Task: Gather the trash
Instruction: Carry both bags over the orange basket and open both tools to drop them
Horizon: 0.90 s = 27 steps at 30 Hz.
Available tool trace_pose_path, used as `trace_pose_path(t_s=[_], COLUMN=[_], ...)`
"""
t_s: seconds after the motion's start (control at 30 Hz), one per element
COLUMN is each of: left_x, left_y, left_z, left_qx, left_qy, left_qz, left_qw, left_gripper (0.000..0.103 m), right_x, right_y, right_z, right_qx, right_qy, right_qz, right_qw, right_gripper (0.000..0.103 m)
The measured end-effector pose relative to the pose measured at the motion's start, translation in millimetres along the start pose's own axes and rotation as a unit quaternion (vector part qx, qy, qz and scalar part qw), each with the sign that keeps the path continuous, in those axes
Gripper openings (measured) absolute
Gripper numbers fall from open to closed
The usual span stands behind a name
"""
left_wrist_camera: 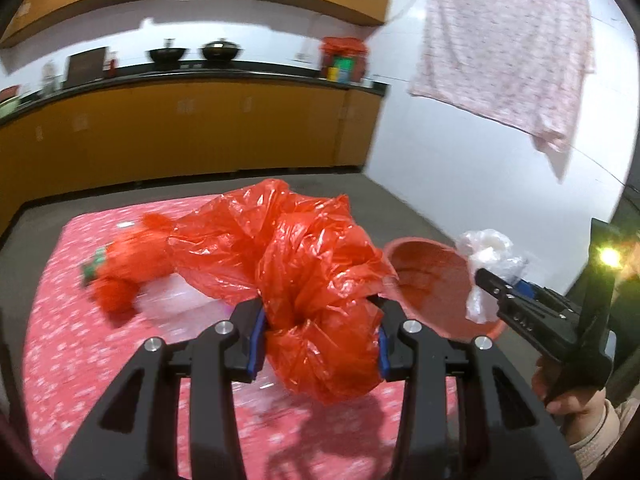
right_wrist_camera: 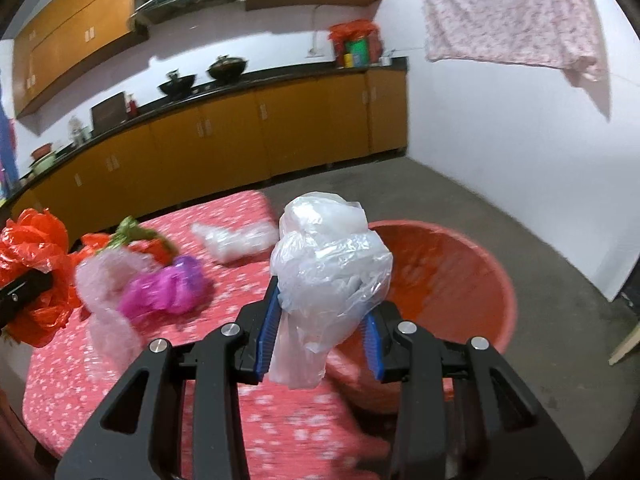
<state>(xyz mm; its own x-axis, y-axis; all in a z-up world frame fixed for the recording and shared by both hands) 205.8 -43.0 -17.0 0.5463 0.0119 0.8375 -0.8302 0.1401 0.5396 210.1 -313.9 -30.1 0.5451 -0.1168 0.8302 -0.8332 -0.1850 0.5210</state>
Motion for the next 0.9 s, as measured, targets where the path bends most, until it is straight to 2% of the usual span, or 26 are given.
trace_pose_path(t_s=[0.23,0.4,0.6,0.9], left_x=[12.2,12.9,2.2,-6.5], left_y=[-47.6,-82.8,-113.8,-154.1], left_z=[73.9,113.8,143.1,166.1], left_qx=[-0.088,-0.127,-0.147,-0.152], left_qy=[-0.044,-0.066,-0.09,-0.104], left_qz=[-0.02,-0.034,-0.044,-0.067], left_qw=[0.9949,0.9891,0.9841,0.9806], left_gripper=[0.041,0.041,0.041,0.041], right_x=[2.0,4.0,3.9,-0.8], right_y=[6.1,1.8,-7.3,-16.7], right_z=[42.7,68.6,86.8,100.5], right_qx=[-0.038,-0.048,-0.06,-0.063], right_qy=[-0.027,-0.053,-0.063,-0.08], right_qz=[0.013,0.019,0.018,0.018], right_qw=[0.999,0.997,0.996,0.995], right_gripper=[0.038,0.038,0.038,0.038])
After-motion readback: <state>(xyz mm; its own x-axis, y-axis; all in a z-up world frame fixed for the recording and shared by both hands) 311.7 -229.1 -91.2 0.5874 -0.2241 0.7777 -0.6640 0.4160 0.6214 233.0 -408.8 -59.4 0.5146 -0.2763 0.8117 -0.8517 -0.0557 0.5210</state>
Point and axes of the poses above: each gripper's, at about its wrist camera, not at the fingertips, and y roughly against the way its jaws point, z to its right, x to its top, the point moved 5 cm from there along -y, roughly the way its jaws point, and after that the axes turned 10 degrees about x, right-handed, at the moved point
